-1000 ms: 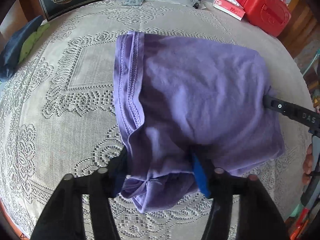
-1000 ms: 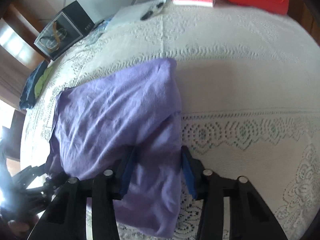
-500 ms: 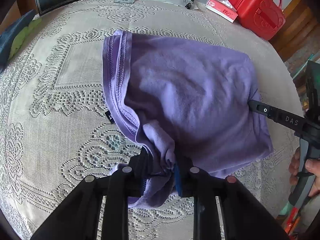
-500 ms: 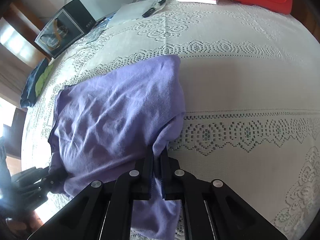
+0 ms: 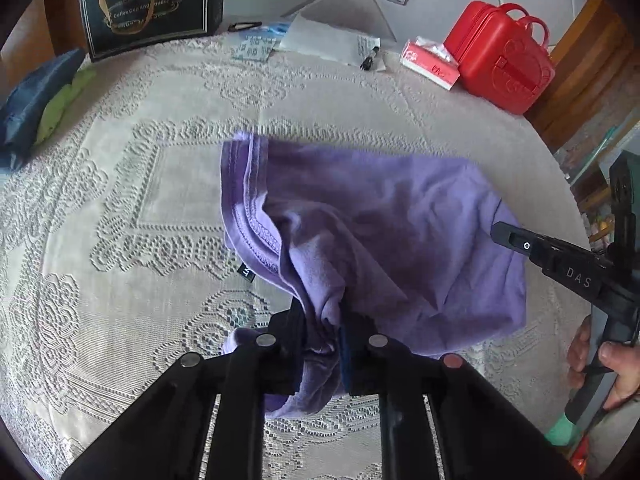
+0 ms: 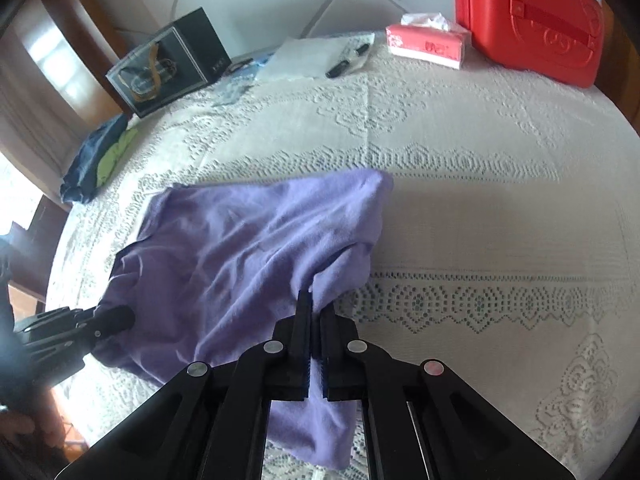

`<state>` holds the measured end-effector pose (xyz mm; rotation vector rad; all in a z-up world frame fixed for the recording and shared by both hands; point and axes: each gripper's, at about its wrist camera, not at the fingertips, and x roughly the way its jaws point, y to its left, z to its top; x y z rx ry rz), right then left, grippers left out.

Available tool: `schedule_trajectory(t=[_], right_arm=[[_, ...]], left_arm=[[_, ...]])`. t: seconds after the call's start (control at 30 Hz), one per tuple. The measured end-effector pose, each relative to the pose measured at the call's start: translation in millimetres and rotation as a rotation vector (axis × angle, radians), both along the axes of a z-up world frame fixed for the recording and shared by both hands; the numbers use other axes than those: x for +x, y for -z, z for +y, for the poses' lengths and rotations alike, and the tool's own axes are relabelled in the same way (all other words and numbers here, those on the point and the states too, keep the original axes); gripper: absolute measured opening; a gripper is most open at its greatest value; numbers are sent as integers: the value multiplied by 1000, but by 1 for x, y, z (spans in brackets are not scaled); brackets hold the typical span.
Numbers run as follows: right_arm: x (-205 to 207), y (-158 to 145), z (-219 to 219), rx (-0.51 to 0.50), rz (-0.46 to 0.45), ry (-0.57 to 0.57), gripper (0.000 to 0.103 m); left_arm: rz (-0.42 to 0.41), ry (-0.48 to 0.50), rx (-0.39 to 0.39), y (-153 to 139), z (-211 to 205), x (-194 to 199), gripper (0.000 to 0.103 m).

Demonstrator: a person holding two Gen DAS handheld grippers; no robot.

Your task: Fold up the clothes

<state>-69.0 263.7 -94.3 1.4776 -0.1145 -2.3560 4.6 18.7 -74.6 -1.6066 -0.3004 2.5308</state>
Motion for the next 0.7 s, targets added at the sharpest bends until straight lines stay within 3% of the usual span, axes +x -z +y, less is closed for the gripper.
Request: schedule_trajectory(t=[0.23,0.43,0.57,0.7], right_arm=[[-2,-69,4,-114,125,-57,3],[-14,-109,-23,-151,184,-95,3],[-20,-135,-65,-155,224,-131,3],[-32,-161,-134,-140,274,-180,3]], left_arm=[[79,-19,-1,-51,-1,-25,12],[119,-46,31,-77,-34,-33,12],[160,-64,59,-88,-77,-47,12],[203,-79,59,-108,-155,-65,11]])
